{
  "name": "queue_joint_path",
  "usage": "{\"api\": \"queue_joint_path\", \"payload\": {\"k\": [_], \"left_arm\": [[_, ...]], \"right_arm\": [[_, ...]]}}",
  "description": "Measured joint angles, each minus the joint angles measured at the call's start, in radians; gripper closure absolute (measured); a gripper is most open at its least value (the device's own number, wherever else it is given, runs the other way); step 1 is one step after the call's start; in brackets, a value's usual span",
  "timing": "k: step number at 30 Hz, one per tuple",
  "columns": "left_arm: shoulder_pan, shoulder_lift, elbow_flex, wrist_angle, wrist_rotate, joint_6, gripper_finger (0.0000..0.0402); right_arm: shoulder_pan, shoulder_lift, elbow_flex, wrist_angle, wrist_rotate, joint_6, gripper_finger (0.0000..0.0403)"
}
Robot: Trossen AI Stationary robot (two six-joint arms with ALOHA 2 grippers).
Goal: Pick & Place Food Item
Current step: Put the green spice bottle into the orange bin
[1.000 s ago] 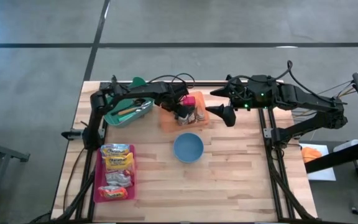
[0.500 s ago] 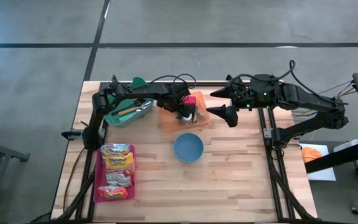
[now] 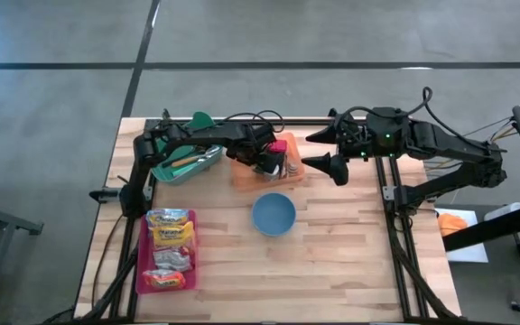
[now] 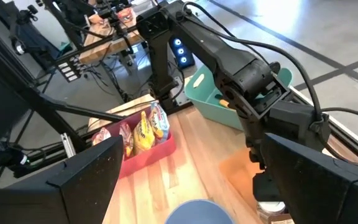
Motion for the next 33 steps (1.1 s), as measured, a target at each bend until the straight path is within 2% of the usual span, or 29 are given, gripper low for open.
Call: {"api": "queue_joint_path", "payload": {"k": [10, 17, 21, 29, 33], "left_arm": [[-0.002, -0.001, -0.015, 0.010, -0.056, 0.008, 0.0195], [-0.013, -0.004, -0.027, 0.023, -0.070, 0.058, 0.0247], [-0.014, -0.005, -0.027, 0.025, -0.072, 0.064, 0.0260], [-0.013, -0.006, -0.027, 0.025, -0.053, 0.076, 0.0260], [-0.015, -0.005, -0.027, 0.027, -0.039, 0.090, 0.0227]], "right_arm": [[0.000, -0.001, 0.000, 0.000, -0.016, -0.005, 0.0027], [0.000, -0.005, 0.000, 0.000, -0.018, -0.007, 0.0027], [0.000, -0.009, 0.000, 0.000, -0.021, -0.007, 0.0027], [0.000, -0.021, 0.000, -0.002, -0.021, -0.004, 0.0027], [0.000, -0.025, 0.000, -0.002, -0.021, -0.003, 0.0027]]}}
